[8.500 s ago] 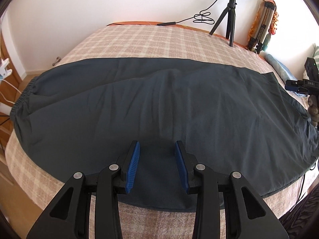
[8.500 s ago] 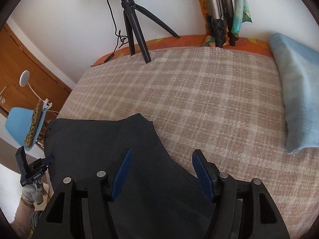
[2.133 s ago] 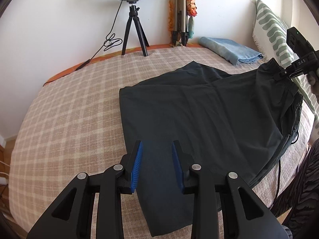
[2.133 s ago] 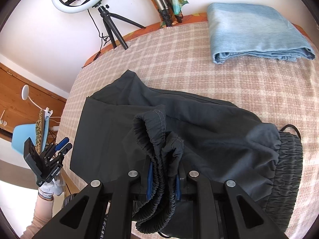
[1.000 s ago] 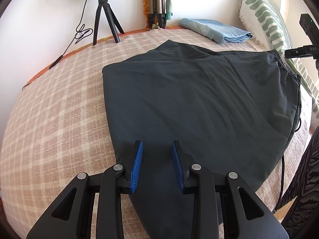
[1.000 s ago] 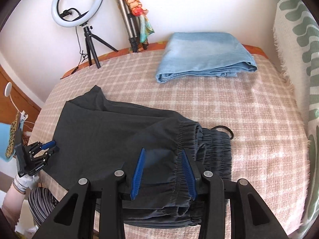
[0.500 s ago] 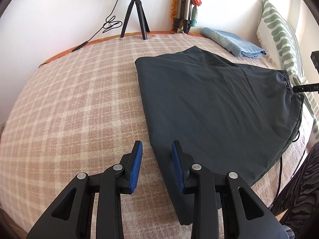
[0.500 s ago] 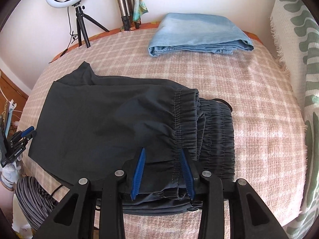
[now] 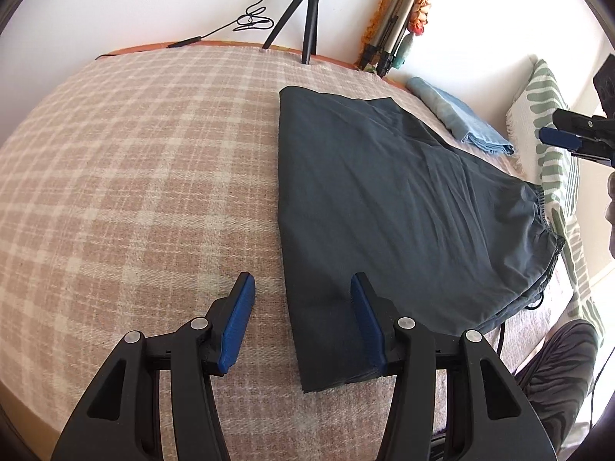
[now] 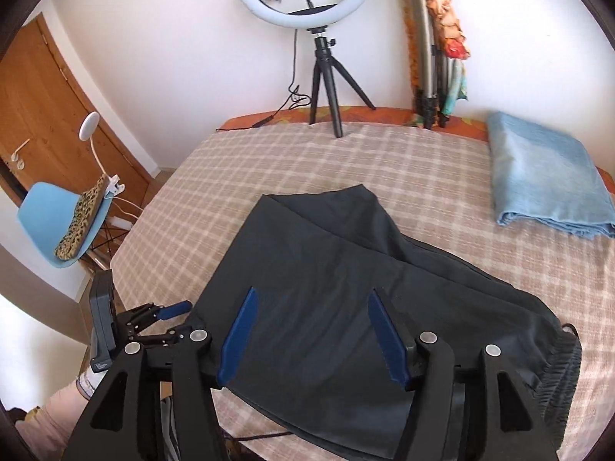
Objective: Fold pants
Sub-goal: 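Grasp the folded pants edge with the left tool and lift it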
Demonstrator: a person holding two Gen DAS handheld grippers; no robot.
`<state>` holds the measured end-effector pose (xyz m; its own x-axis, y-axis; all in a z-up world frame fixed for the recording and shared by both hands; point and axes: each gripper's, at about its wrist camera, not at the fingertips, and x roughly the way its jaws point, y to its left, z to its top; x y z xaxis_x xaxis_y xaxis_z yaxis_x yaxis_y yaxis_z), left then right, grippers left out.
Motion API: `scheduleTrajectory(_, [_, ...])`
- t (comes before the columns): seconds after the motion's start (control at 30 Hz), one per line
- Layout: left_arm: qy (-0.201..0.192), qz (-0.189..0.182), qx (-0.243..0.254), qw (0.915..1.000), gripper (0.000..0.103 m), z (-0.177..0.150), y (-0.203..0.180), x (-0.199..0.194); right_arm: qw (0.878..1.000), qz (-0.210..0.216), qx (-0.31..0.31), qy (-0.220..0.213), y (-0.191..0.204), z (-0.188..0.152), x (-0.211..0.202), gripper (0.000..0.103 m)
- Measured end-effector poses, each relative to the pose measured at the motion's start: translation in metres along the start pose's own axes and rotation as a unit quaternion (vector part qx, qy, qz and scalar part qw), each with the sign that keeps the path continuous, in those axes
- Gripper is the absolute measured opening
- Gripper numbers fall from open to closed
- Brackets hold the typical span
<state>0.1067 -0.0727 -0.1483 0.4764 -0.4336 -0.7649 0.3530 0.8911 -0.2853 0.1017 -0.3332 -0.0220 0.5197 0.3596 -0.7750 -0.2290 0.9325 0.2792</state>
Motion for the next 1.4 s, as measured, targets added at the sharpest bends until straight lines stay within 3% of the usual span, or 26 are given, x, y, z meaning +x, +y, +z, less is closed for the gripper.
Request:
scheduleTrajectory(0.07, [-0.004,-0.006,0.000,1.0000,0.047,-0.001,-0.002,0.000,1.000,0.009,-0.017,0.010,0.025,0.016,0.021,0.063])
scheduleTrajectory(0.1, [-0.005,-0.011,-0.001,0.9999,0.034,-0.002,-0.003,0.000,0.999,0.014,-0.023,0.018,0.036,0.023,0.033,0.063])
scheduleTrajectory(0.13, [-0.003,-0.018,-0.004,0.9998,0.028,-0.002,-0.003,0.001,0.999,0.018,-0.027,0.026,0.046,0.030,0.046,0.063])
scheduleTrajectory(0.27, [-0.021,-0.039,-0.030,0.9986,0.013,-0.005,0.001,0.001,0.997,0.035,-0.027,0.068,0.076,0.054,0.104,0.063])
scheduleTrajectory(0.47, [-0.044,-0.070,-0.048,0.9954,0.009,-0.008,0.001,-0.005,0.991,0.015,-0.023,0.131,0.097,0.076,0.181,0.063])
scheduleTrajectory(0.87, [-0.061,-0.069,-0.015,0.9957,0.009,-0.006,-0.011,-0.008,0.968,-0.116,-0.087,0.205,0.123,0.088,0.254,0.055])
scheduleTrajectory(0.97, [-0.062,-0.065,-0.006,0.9960,0.009,-0.004,-0.016,-0.008,0.961,-0.136,-0.087,0.223,0.120,0.087,0.266,0.044])
scheduleTrajectory(1.03, [-0.061,-0.062,-0.001,0.9962,0.009,-0.003,-0.017,-0.008,0.959,-0.145,-0.091,0.227,0.119,0.086,0.271,0.041])
scheduleTrajectory(1.13, [-0.057,-0.056,0.003,0.9968,0.009,-0.002,-0.020,-0.006,0.960,-0.149,-0.091,0.220,0.117,0.086,0.270,0.032])
scheduleTrajectory(1.17, [-0.056,-0.052,0.005,0.9970,0.009,-0.001,-0.022,-0.006,0.960,-0.151,-0.092,0.216,0.116,0.086,0.269,0.022])
scheduleTrajectory(1.27, [-0.054,-0.035,0.012,0.9978,0.011,0.000,-0.027,-0.006,0.963,-0.143,-0.088,0.209,0.111,0.087,0.265,0.011])
scheduleTrajectory(1.33, [-0.045,-0.033,0.018,0.9983,0.023,0.001,-0.029,-0.003,0.967,-0.131,-0.082,0.203,0.106,0.087,0.261,0.006])
scheduleTrajectory(1.37, [-0.040,-0.026,0.020,0.9987,0.034,0.001,-0.030,-0.001,0.968,-0.127,-0.080,0.200,0.104,0.087,0.259,0.004])
scheduleTrajectory(1.4, [-0.036,-0.020,0.018,0.9990,0.037,0.001,-0.030,0.001,0.970,-0.122,-0.076,0.196,0.099,0.086,0.253,0.002])
